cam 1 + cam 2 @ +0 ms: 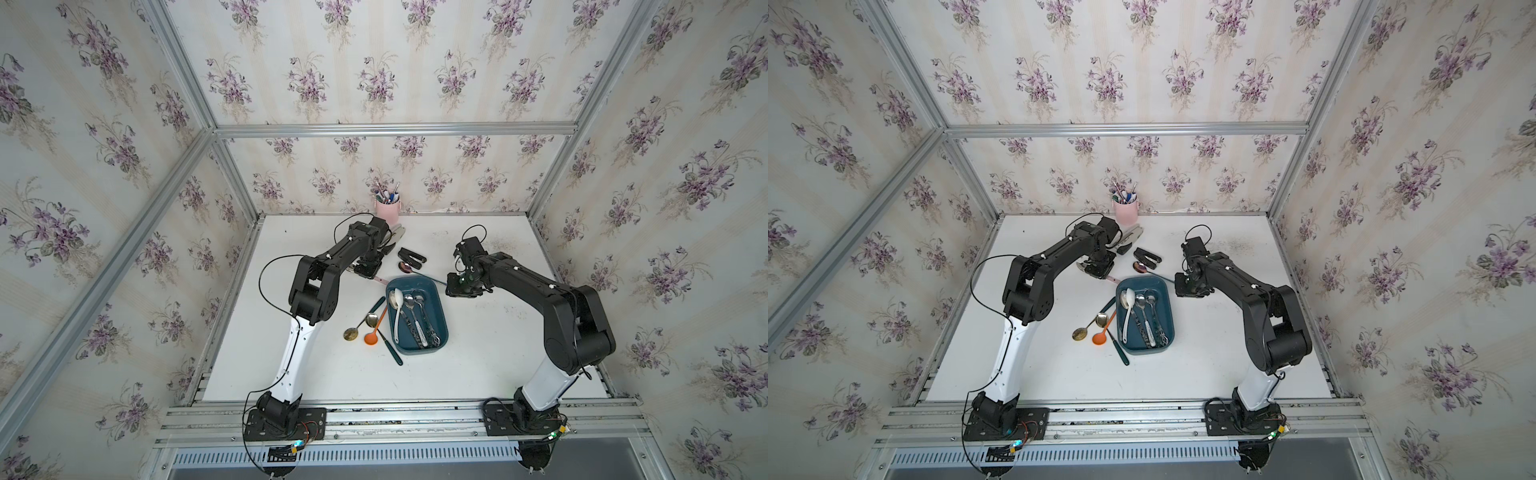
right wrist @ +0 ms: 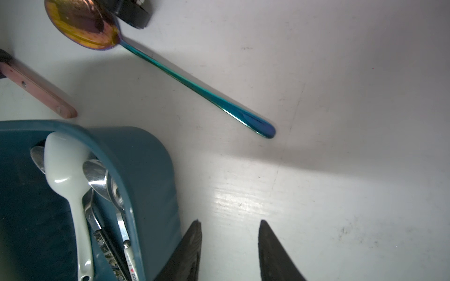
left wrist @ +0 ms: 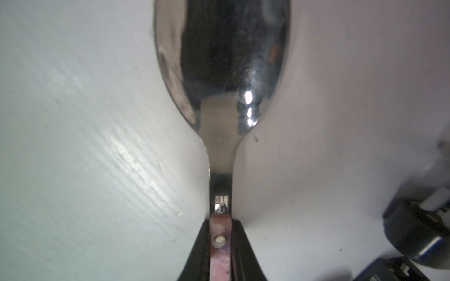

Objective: Put the spoon into the storage box
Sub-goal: Pick up the spoon from the center of the board.

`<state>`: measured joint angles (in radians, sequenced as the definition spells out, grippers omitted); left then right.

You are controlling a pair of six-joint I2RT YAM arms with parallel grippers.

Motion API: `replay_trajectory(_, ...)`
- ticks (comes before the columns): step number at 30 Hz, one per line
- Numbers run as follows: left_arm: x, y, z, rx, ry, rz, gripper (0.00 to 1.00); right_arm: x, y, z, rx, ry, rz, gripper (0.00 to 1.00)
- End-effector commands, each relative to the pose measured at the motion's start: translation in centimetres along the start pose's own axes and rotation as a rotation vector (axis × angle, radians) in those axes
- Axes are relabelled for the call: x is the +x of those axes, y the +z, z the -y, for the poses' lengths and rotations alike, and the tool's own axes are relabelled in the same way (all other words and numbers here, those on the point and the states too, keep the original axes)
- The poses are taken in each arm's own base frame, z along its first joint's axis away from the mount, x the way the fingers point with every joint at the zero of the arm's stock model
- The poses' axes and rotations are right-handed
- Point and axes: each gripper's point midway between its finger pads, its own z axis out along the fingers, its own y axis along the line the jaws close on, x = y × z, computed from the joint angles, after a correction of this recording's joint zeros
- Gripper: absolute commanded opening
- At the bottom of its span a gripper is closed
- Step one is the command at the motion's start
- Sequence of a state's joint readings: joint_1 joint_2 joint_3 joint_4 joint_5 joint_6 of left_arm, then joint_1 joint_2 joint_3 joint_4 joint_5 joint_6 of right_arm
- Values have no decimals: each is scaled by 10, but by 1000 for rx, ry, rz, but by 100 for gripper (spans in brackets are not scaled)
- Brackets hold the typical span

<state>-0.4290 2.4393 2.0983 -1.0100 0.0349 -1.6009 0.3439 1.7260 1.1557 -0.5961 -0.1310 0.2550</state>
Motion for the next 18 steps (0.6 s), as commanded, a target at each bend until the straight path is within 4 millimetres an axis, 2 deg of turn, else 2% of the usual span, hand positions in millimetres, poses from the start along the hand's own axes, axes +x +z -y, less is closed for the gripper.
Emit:
replay_trajectory(1, -11, -3, 17, 54, 44, 54, 16, 1, 2, 1, 6, -2, -8, 41)
replay_trajectory(11, -40, -33, 35, 117, 106, 148, 16, 0, 3, 1, 6, -1, -13, 41)
replay_trajectory(18, -45, -50, 26, 92, 180, 169, 17, -6, -1, -1, 3, 0, -1, 40)
